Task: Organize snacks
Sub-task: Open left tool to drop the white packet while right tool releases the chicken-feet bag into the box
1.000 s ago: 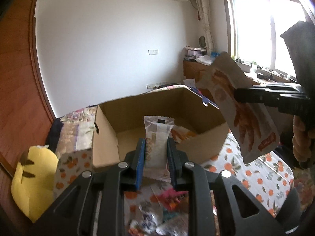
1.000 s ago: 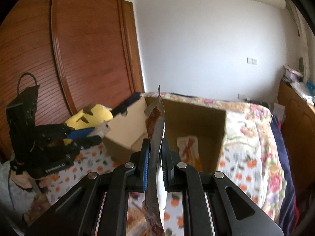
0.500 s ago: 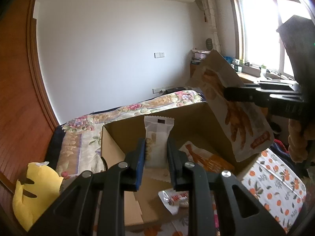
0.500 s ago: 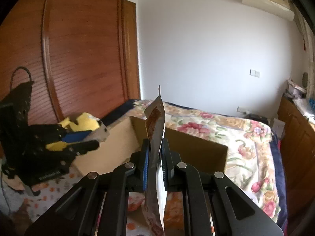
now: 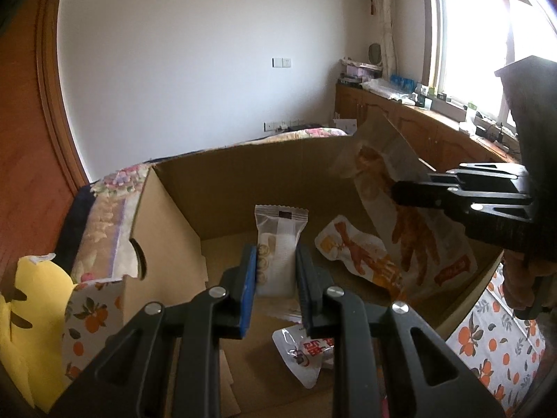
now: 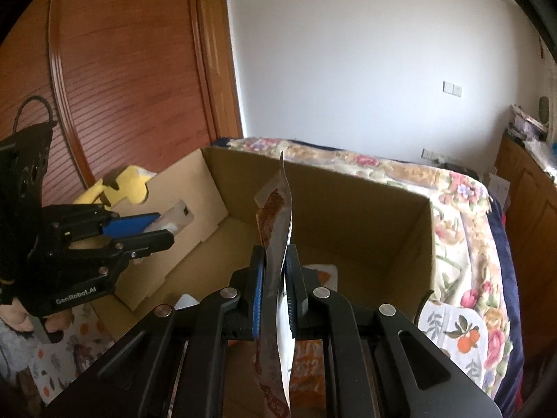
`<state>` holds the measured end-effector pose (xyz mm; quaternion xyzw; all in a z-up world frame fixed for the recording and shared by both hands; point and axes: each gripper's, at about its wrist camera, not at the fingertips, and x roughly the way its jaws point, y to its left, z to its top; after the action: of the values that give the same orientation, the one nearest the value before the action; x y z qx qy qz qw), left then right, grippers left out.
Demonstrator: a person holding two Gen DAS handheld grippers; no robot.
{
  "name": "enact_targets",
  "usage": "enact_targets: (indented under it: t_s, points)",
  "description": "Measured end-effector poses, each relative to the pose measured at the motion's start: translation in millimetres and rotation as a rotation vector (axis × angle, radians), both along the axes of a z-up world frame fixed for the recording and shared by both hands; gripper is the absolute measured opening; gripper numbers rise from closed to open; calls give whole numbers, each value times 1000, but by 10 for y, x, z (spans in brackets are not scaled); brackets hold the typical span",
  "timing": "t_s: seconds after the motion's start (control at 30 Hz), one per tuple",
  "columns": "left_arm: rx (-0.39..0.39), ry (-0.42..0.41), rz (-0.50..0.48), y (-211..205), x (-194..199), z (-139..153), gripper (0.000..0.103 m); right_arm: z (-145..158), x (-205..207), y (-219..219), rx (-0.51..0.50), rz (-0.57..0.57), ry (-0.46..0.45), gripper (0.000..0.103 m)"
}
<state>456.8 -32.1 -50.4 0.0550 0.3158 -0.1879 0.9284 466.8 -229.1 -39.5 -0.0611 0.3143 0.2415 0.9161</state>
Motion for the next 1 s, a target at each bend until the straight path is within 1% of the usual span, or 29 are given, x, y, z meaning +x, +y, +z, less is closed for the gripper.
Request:
enact_targets:
  t_s: [0.1, 0.2, 0.33, 0.4, 0.43, 0.5, 0.57, 0.63, 0.77, 0.87, 1.0]
  points:
    - [7, 17, -11, -44, 2, -33, 24, 5, -16, 15, -14, -4, 4, 9]
    - [11, 33, -23, -75, -21, -58, 25, -66, -18, 61, -41, 1, 24, 9]
    - [22, 44, -28, -96, -82, -66, 30, -157, -37, 92, -64, 2, 45, 9]
    - [24, 52, -16, -86, -101, -59, 33, -169, -49, 90, -68, -5, 41, 9]
    - [20, 58, -4, -71, -112, -52, 37, -167, -49, 85, -66, -6, 43, 9]
    - [5, 70, 2, -25, -122, -50, 40, -171, -37, 82, -69, -15, 45, 9]
    - [7, 64, 11, 53, -142, -43, 45, -168, -26, 63, -70, -20, 47, 9]
    - [11, 55, 18, 87, -165, -26, 47, -171, 0, 21, -60, -32, 59, 10]
    - [35, 60, 26, 108, -201, -31, 48, -184, 24, 1, -58, -54, 70, 10]
    - [58, 39, 44, 97, -247, -6, 49, -192, 23, 3, -70, -70, 75, 11]
    - [52, 40, 44, 111, -323, 49, 51, -203, 57, -23, -79, -90, 85, 12]
